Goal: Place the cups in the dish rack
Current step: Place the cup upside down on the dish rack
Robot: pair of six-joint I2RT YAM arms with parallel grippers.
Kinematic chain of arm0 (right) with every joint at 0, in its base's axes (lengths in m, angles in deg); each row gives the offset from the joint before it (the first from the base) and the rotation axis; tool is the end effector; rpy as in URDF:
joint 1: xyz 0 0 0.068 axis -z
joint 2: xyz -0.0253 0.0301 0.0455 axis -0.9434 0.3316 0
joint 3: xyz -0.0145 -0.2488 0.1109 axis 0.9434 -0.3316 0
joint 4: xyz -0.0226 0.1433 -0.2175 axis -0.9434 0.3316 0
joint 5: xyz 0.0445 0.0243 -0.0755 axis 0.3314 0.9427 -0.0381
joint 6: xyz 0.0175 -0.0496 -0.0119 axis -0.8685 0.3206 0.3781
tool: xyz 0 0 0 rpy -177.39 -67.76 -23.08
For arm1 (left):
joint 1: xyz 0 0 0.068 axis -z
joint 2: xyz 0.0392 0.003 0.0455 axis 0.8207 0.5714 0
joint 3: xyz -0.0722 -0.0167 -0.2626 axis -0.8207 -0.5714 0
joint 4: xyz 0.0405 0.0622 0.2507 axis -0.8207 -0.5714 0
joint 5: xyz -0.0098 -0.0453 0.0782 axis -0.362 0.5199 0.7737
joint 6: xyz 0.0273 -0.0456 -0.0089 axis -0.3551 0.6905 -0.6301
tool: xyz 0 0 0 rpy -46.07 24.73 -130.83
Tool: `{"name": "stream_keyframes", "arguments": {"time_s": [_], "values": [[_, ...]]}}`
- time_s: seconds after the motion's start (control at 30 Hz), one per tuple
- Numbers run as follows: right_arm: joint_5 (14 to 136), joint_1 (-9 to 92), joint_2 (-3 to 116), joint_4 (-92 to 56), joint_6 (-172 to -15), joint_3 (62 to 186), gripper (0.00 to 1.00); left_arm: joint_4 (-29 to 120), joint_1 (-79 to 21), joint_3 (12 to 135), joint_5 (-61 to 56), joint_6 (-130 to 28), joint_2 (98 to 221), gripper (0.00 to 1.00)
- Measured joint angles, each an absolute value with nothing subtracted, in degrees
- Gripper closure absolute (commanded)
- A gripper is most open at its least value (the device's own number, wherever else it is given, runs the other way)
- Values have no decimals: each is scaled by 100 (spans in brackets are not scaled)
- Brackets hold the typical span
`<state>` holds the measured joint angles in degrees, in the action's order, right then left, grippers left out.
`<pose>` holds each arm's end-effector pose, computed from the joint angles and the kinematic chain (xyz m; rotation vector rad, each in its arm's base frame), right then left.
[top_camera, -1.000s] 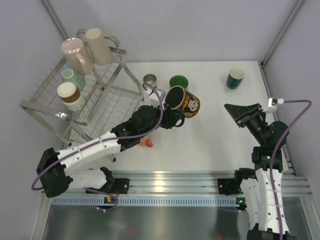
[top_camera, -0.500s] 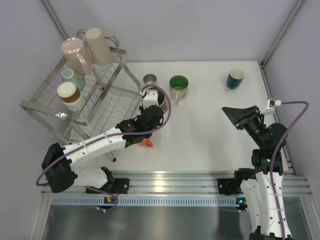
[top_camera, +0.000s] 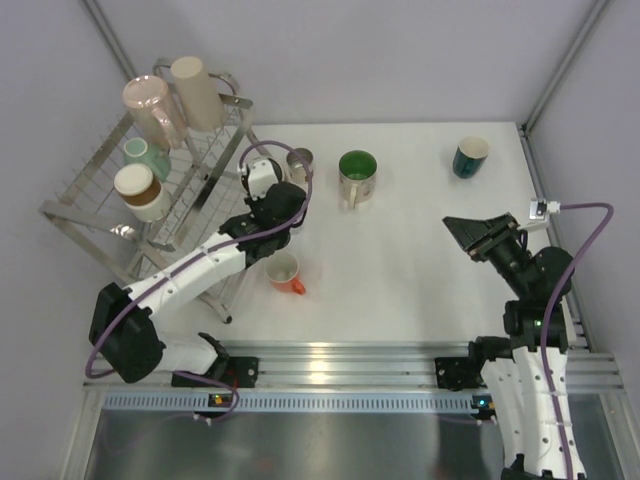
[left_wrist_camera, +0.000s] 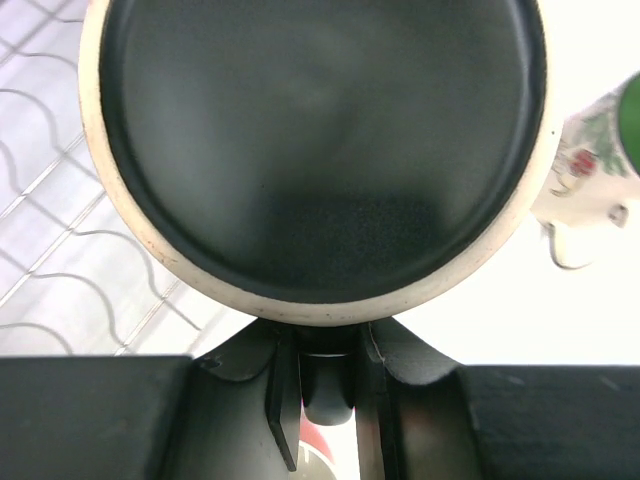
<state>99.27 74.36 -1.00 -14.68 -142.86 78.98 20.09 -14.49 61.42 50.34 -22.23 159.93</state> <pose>0.1202 0.0107 0.3126 0.3878 1.6033 1.1317 0.2323 -0.1668 0.2974 -0.3770 2.0029 0.0067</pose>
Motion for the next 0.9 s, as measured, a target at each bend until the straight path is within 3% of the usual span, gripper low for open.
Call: {"name": "stream_keyframes", "arguments": {"time_s": [0.9], "values": [[9691, 7325, -120, -1048, -13827, 8054, 65, 1622, -1882, 5930, 5526, -1675, 16144, 100]]}}
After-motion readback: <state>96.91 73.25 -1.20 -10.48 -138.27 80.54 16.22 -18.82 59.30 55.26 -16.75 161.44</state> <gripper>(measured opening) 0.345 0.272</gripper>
